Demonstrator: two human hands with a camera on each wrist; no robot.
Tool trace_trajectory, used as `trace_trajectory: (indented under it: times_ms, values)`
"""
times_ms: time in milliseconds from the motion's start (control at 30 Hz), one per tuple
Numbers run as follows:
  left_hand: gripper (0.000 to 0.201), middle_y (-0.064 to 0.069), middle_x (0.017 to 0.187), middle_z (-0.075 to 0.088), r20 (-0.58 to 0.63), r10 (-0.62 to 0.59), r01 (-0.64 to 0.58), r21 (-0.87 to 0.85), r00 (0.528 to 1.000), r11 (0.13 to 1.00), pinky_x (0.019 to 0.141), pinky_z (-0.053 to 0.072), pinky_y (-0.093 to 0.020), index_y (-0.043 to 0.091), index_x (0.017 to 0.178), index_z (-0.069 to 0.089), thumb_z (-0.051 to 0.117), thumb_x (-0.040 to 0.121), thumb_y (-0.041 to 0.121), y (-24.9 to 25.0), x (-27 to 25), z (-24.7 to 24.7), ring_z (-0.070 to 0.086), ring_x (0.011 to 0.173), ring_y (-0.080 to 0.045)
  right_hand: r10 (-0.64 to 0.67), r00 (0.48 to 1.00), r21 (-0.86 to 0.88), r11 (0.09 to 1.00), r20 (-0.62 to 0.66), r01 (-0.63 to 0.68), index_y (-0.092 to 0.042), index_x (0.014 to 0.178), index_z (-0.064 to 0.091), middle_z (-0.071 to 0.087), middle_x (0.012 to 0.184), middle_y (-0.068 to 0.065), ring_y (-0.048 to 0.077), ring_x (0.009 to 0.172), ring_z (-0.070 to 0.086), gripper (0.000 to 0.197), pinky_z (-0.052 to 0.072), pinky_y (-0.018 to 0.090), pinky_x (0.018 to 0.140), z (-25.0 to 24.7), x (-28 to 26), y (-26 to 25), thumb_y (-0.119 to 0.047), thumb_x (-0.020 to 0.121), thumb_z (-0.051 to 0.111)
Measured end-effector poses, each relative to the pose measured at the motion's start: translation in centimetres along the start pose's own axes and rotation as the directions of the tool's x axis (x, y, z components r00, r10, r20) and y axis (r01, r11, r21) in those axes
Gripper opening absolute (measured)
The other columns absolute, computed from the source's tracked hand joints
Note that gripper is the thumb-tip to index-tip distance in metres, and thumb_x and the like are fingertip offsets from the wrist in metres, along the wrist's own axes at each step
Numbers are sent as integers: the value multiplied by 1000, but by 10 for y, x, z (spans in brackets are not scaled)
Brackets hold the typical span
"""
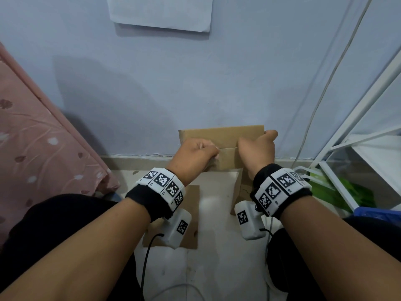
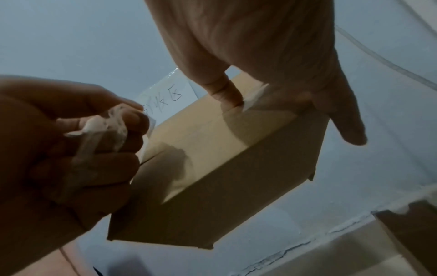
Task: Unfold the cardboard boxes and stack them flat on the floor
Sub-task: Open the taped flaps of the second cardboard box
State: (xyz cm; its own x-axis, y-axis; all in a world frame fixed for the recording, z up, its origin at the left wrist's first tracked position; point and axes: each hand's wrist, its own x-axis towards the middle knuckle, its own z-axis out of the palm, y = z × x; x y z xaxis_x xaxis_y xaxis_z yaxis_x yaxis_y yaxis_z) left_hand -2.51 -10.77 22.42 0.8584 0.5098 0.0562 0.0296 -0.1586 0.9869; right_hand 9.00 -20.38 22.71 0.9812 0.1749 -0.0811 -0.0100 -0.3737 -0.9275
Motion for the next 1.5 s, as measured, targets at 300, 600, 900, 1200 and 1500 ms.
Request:
trace_trajectory:
  times_ms: [300,600,900,1200,1500]
  values:
    - [26,9,41,41,-31,42,-40,55,999,998,41,31,-16,-1,65,56,52,91,-4,-2,0,1,38,35,-3,43,997,-294,956,61,-23,-6,114,27,44,80,-1,32,94,55,37,47,49,99,-7,3,6,-12,86,50]
    - [29,10,40,41,-13,33,-32,90,999,995,46,30,-20,-7,60,52,53,88,-4,-10,-1,2,45,39,-9,166,980,-386,916,108,-113,-7,116,29,46,96,5,34,114,54,41,46,42,104,-7,11,14,-15,86,54]
    - [28,7,45,44,-42,70,-63,161,997,985,44,32,-16,-12,59,53,57,86,-4,-13,-1,5,41,37,-1,232,966,-402,900,112,-170,-1,132,33,43,99,7,33,118,52,52,44,35,91,-4,16,21,-15,87,55]
    - [36,7,53,44,-72,203,-179,260,976,949,56,45,-30,8,50,41,58,82,6,-10,3,-8,49,51,-5,85,985,-466,885,149,-6,5,128,48,55,128,22,38,119,54,48,39,34,82,5,10,26,-25,91,40]
    - [37,-30,74,57,-137,185,-146,251,973,957,66,55,-40,-11,62,47,52,72,24,-16,11,-17,65,59,-17,50,988,-260,966,146,-10,1,138,33,55,118,17,30,93,52,48,41,33,74,8,6,21,-6,92,46]
